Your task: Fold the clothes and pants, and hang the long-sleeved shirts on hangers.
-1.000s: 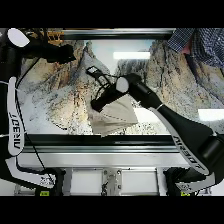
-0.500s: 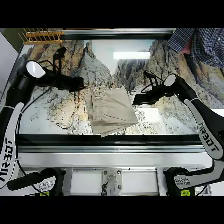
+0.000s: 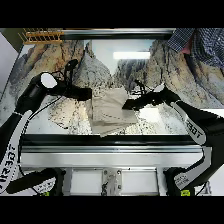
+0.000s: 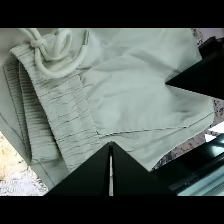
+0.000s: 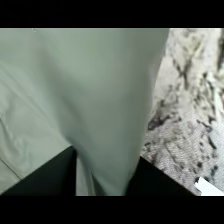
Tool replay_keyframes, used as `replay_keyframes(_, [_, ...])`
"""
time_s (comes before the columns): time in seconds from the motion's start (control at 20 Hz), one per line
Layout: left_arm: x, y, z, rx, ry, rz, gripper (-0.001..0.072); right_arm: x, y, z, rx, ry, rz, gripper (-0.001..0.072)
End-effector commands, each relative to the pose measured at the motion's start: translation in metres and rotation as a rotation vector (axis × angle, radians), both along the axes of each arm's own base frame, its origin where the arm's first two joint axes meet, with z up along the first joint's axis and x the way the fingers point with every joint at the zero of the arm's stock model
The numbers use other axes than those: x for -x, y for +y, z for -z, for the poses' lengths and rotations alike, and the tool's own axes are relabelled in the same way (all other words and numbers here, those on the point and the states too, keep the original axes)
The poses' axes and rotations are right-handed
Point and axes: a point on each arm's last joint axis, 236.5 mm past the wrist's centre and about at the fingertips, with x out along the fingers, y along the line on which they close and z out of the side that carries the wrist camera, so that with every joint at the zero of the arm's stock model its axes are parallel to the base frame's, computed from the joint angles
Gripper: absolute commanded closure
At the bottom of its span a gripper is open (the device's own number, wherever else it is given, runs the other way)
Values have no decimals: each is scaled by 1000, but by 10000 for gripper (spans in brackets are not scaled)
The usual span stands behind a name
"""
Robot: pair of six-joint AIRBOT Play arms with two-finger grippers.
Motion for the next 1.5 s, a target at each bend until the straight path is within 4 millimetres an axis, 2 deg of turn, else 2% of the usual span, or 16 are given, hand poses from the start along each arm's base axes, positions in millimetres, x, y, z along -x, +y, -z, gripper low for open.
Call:
replay_keyframes(0.0, [1, -1, 1, 0, 1, 2, 703, 0, 14, -5, -22, -36, -22, 601])
replay_keyframes(0.05, [1, -1, 0, 0, 0, 1, 703, -4, 6, -11, -6, -59, -21, 686])
replay_keyframes(0.1, [2, -1, 1, 1, 5, 1, 703, -9, -8, -18, 26, -88, -11, 686])
replay_keyframes(0.2, [3, -1, 1, 0, 12, 5, 703, -28, -65, -33, 157, -147, 67, 686])
replay_keyframes(0.3, [5, -1, 2, -2, 16, 7, 703, -47, -160, -53, 344, -186, 248, 685])
replay_keyframes(0.4, [4, -1, 2, -1, 15, 6, 703, -48, -253, -77, 461, -187, 461, 685])
replay_keyframes(0.55, [4, -1, 1, 2, 19, 0, 703, -21, -376, -108, 514, -167, 801, 686])
replay_keyframes(0.7, [4, -2, 1, 8, 20, -1, 703, 34, -461, -109, 492, -80, 1158, 685])
replay_keyframes(0.75, [4, -2, 1, 7, 21, -1, 703, 54, -473, -101, 481, -37, 1232, 686])
replay_keyframes(0.85, [4, -2, 1, 7, 20, -2, 702, 90, -476, -79, 456, 62, 1323, 686])
replay_keyframes(1.0, [4, -2, 1, 7, 21, -1, 703, 131, -447, -47, 433, 194, 1404, 686])
replay_keyframes(1.15, [5, -2, 1, 7, 21, -1, 703, 158, -423, -30, 442, 244, 1419, 685])
replay_keyframes(1.3, [5, -2, 1, 6, 21, 0, 702, 175, -421, -33, 510, 234, 1385, 665])
replay_keyframes(1.35, [5, -2, 1, 6, 21, 0, 703, 181, -423, -37, 549, 219, 1351, 489])
replay_keyframes(1.4, [5, -2, 2, 6, 22, 0, 702, 188, -426, -41, 592, 209, 1323, 236])
replay_keyframes(1.45, [6, -2, 2, 5, 25, 3, 702, 198, -433, -47, 649, 206, 1308, 88])
